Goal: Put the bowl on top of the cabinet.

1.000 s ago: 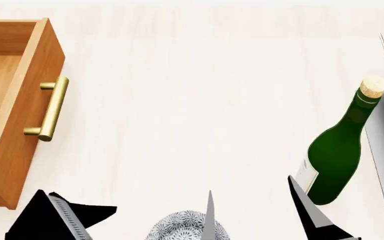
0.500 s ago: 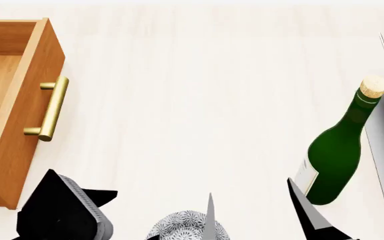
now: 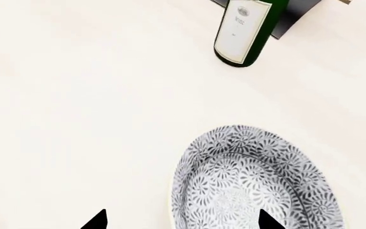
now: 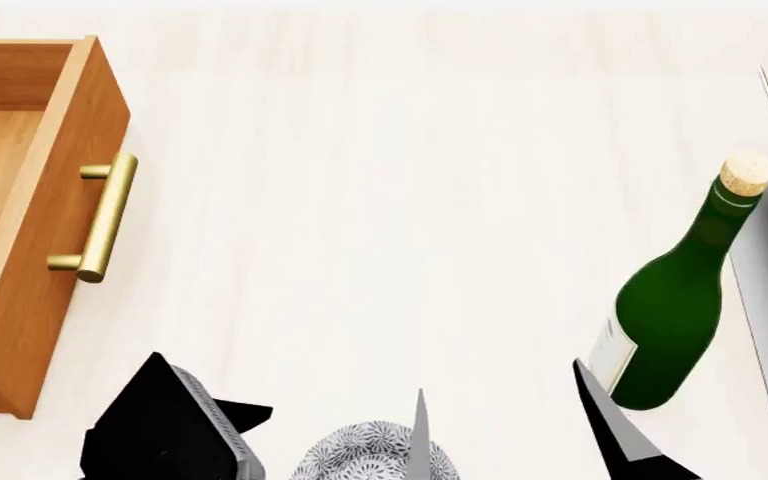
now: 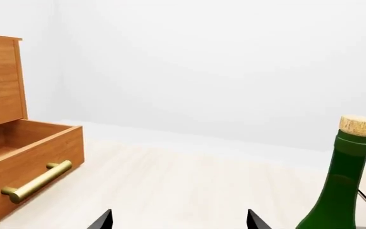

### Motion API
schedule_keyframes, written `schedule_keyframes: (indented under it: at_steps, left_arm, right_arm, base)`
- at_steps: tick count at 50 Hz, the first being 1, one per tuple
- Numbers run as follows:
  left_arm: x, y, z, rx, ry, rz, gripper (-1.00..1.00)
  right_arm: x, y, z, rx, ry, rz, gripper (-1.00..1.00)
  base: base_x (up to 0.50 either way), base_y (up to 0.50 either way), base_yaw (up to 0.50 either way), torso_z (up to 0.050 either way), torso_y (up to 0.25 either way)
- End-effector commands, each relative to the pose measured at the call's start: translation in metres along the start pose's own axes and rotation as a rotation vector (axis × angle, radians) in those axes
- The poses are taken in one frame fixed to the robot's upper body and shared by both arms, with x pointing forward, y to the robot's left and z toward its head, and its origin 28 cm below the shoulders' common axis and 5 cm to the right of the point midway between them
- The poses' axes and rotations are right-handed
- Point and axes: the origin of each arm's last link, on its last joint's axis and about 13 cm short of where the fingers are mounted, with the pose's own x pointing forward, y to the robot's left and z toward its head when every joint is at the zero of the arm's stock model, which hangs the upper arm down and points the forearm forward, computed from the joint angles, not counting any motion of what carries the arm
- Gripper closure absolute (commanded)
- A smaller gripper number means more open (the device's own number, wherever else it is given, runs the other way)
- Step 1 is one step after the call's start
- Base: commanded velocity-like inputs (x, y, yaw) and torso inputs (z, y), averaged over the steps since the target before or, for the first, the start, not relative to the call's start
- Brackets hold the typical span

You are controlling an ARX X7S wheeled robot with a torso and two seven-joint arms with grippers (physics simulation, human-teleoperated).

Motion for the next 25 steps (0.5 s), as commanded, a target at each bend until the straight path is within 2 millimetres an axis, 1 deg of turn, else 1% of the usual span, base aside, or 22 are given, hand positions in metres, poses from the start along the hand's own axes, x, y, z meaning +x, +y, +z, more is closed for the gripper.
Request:
schedule_keyframes:
  at_steps: [1,14,21,25]
  left_arm:
    - [0.008,0.004,-0.003,0.011,0.020,0.026,-1.00]
    - [0.018,0.015,-0.004,0.003,0.019,0.101,-1.00]
    - [0.023,0.018,-0.006,-0.002,0.022,0.115,-1.00]
    - [0.024,0.017,-0.009,0.010,0.028,0.106,-1.00]
  right_arm:
    - [0.000,0.000,0.000,-0.001,0.001,-0.001,-1.00]
    - [0.000,0.000,0.000,-0.003,0.001,0.006,-1.00]
    - [0.000,0.000,0.000,-0.004,0.001,0.007,-1.00]
    - [0.000,0.000,-0.001,-0.004,0.002,0.006,-1.00]
  base:
    - [0.00,0.00,0.00,0.000,0.000]
    - [0.00,0.00,0.00,0.000,0.000]
    - [0.00,0.00,0.00,0.000,0.000]
    - [0.00,0.00,0.00,0.000,0.000]
